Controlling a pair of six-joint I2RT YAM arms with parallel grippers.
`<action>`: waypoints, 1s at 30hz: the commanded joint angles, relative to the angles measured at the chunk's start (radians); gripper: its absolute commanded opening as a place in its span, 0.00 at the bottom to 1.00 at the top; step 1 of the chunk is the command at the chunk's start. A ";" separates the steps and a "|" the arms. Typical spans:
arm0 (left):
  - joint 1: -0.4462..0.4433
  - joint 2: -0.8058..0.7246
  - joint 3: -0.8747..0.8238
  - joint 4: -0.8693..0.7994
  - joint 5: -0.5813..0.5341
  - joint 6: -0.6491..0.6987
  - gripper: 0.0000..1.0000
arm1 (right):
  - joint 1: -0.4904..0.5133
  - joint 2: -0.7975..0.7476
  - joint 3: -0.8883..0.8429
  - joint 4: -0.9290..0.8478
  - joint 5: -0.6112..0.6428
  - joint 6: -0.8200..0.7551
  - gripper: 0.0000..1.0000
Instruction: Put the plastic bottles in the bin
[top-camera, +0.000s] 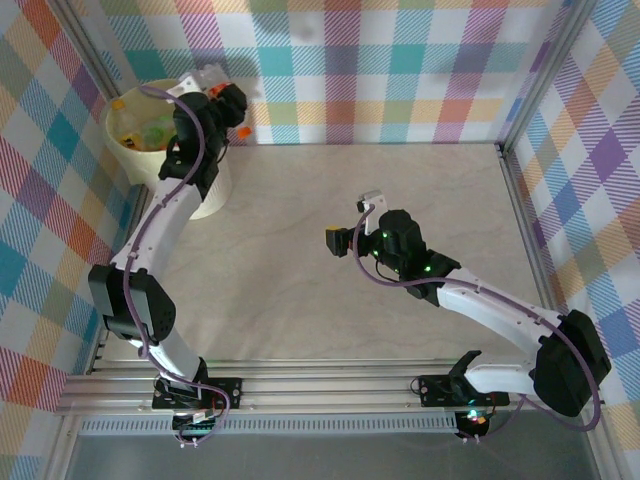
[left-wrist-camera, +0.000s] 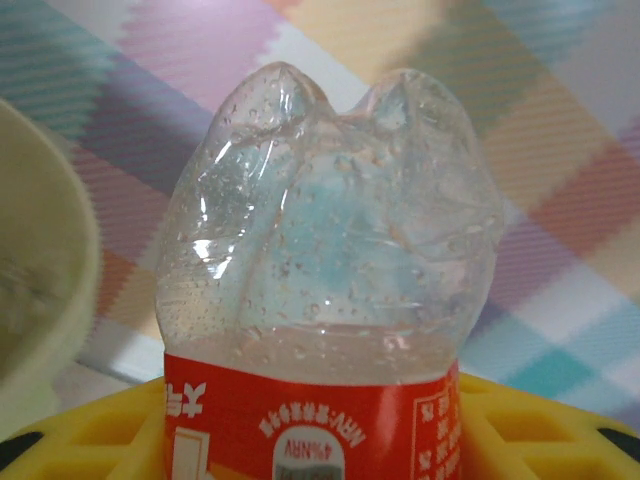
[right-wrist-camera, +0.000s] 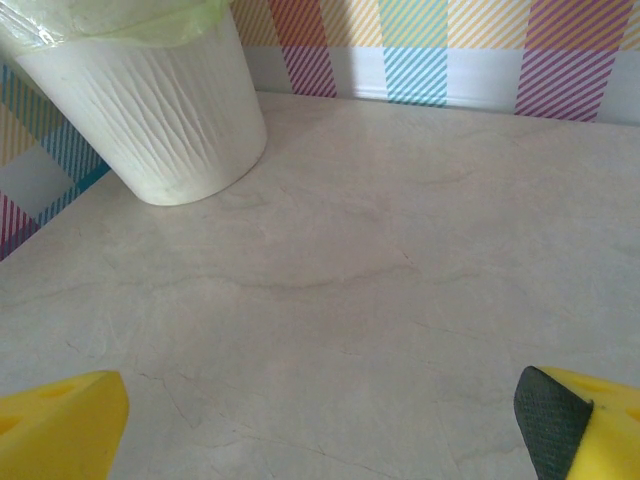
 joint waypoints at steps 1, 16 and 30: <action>0.038 0.020 0.034 0.153 -0.130 -0.103 0.49 | -0.002 -0.032 -0.006 0.030 -0.008 0.027 1.00; 0.133 0.278 0.283 0.115 -0.432 -0.197 0.49 | -0.002 -0.073 -0.041 0.033 0.026 0.005 1.00; 0.200 0.434 0.555 -0.154 -0.469 -0.318 0.71 | -0.002 -0.050 -0.035 0.037 0.036 -0.007 1.00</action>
